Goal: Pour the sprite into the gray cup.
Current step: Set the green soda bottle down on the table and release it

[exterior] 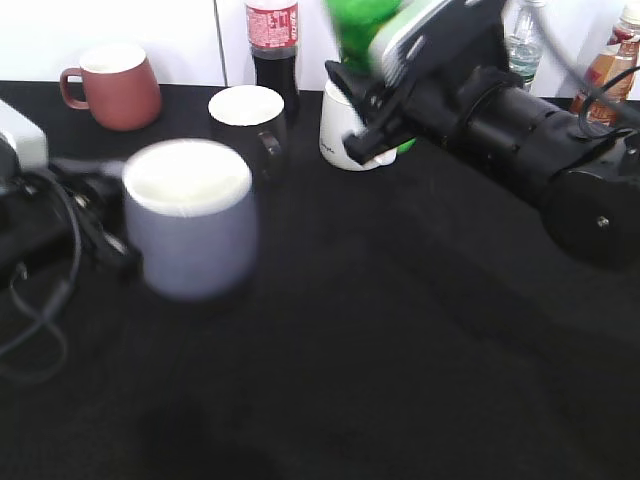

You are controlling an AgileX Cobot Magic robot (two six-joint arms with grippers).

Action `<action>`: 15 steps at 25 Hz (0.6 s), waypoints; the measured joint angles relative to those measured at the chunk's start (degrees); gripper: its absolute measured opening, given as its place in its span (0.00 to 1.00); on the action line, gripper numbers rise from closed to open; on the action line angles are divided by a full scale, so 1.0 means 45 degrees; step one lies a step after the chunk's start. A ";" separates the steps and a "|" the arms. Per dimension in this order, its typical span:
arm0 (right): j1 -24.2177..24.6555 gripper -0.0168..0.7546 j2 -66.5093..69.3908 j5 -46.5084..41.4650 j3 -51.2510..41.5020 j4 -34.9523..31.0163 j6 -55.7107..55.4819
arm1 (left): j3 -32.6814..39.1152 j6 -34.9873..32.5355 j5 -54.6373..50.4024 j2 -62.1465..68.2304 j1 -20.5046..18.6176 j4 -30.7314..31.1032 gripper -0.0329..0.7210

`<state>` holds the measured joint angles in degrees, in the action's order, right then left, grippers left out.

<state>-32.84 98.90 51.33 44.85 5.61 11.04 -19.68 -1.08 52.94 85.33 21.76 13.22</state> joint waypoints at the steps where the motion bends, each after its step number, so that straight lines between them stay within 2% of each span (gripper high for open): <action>1: 0.0000 0.59 0.0000 -0.0041 -0.0151 0.0000 -0.1556 | 0.0000 -0.0381 0.0469 0.0223 0.0000 -0.0842 0.12; 3: 0.0000 0.59 0.0000 -0.0010 -0.0803 0.0000 -0.3098 | 0.0000 -0.1206 0.1622 0.1013 -0.0160 -0.2710 0.12; 4: 0.0000 0.59 -0.0051 0.0205 -0.1315 -0.0033 -0.3319 | 0.0000 -0.1350 0.2078 0.1510 -0.0483 -0.3163 0.12; 7: 0.0064 0.59 -0.1057 0.0638 -0.2962 -0.1523 -0.3424 | -0.0309 -0.1408 0.2423 0.2725 -0.2035 -0.3371 0.12; 9: 0.0583 0.59 -0.1378 0.0697 -0.3624 -0.2341 -0.3446 | -0.1424 -0.1408 0.2449 0.3588 -0.2682 -0.3436 0.12; 12: 0.1823 0.59 -0.1392 0.0743 -0.3880 -0.2800 -0.3461 | -0.3206 -0.1408 0.2539 0.5395 -0.3102 -0.3439 0.12; 15: 0.1959 0.59 -0.1392 0.0838 -0.3880 -0.2884 -0.3322 | -0.4996 -0.1408 0.2156 0.7097 -0.3122 -0.3385 0.12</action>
<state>-24.02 92.64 55.11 27.39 -7.37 -3.91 -42.16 -7.42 62.64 117.27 7.71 -2.01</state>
